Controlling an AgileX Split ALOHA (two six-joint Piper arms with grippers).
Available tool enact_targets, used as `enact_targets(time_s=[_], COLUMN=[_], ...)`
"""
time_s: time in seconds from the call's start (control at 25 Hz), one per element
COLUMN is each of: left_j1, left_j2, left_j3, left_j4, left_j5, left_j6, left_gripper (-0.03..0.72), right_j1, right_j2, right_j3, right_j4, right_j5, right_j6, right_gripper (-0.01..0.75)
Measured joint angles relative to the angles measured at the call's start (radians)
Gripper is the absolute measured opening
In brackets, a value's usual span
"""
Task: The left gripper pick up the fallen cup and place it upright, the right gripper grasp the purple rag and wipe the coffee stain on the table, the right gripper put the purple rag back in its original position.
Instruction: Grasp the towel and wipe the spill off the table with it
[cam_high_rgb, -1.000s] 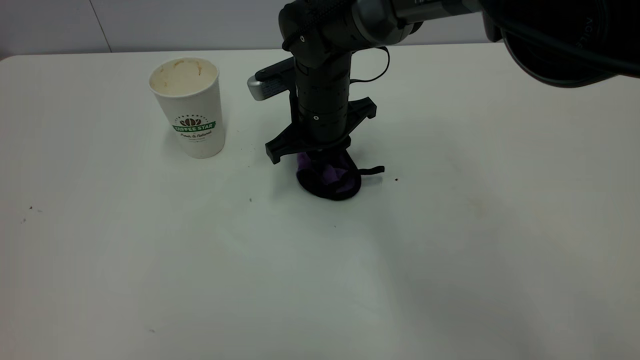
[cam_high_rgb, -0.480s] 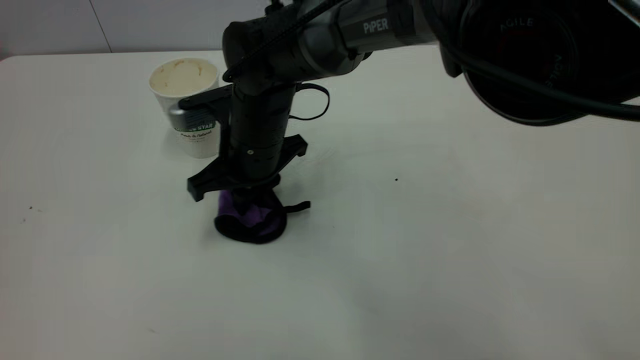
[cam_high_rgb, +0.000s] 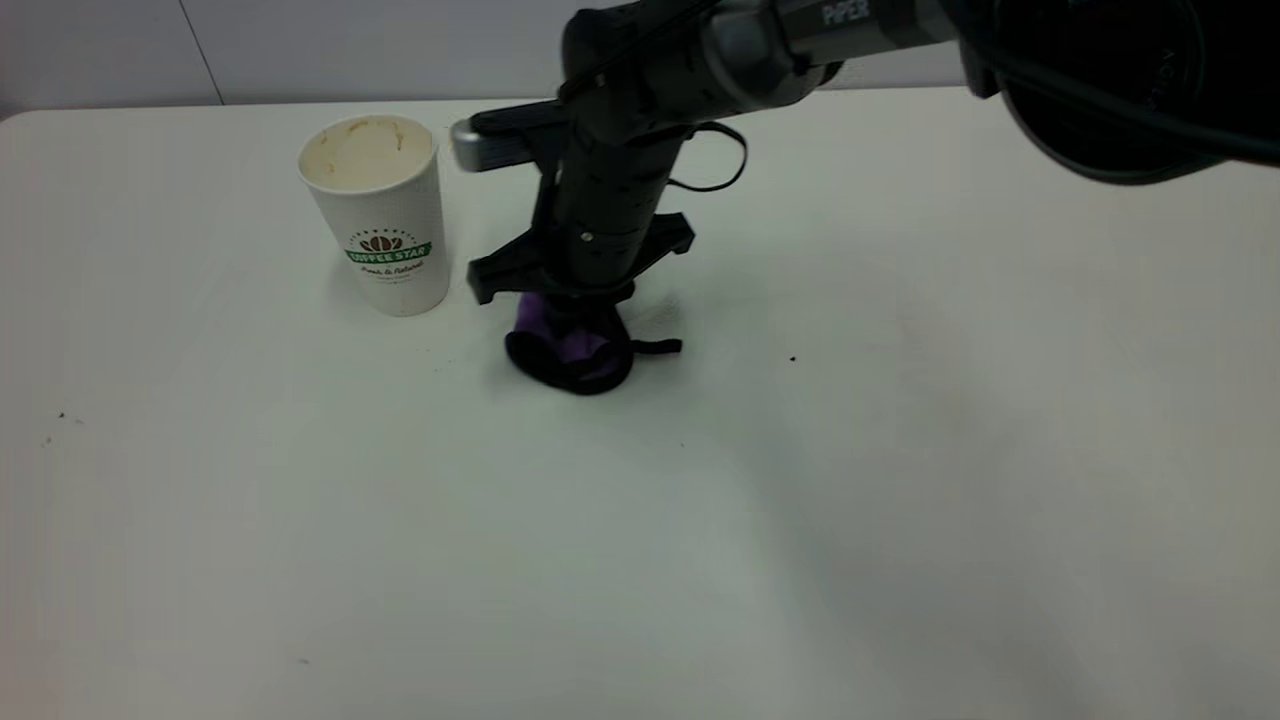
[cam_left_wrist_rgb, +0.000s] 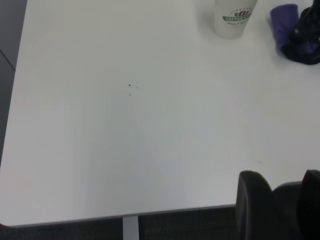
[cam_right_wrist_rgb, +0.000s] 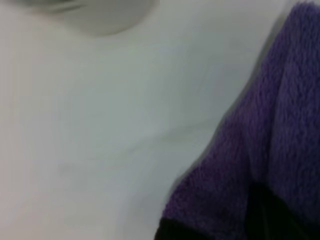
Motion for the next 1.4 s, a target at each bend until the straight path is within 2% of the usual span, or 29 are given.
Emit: enact_targets(time_s=[0.24,0.4,0.52,0.64,0.8,0.96,1.08,1.2,1.4], left_j1=[0.0,0.0,0.0,0.0,0.0,0.0,0.0,0.0,0.0], left_j2=[0.0,0.0,0.0,0.0,0.0,0.0,0.0,0.0,0.0], left_j3=[0.0,0.0,0.0,0.0,0.0,0.0,0.0,0.0,0.0], left_j4=[0.0,0.0,0.0,0.0,0.0,0.0,0.0,0.0,0.0], left_j5=[0.0,0.0,0.0,0.0,0.0,0.0,0.0,0.0,0.0], left_j6=[0.0,0.0,0.0,0.0,0.0,0.0,0.0,0.0,0.0], left_gripper=[0.239,0.239,0.239,0.239,0.239,0.239,0.239,0.239,0.239], right_j1=[-0.122,-0.141,-0.108,-0.036,0.057,0.078,0.047,-0.022,-0.161], right_j2=[-0.004,-0.008,-0.009,-0.009,-0.006,-0.002,-0.001,-0.001,-0.005], right_j3=[-0.002,-0.007,-0.007,-0.007,-0.005,-0.002,-0.001,-0.001,-0.005], right_j4=[0.007,0.022,0.058,0.075,0.089,0.09,0.09,0.089,0.073], right_j5=[0.132,0.229,0.266,0.253,0.163,0.082,0.072,0.09,0.203], right_j6=[0.04,0.034,0.0,-0.023,-0.048,-0.047,-0.031,-0.018,-0.013], right_gripper=[0.063,0.063,0.065,0.065,0.065,0.065,0.065,0.065,0.067])
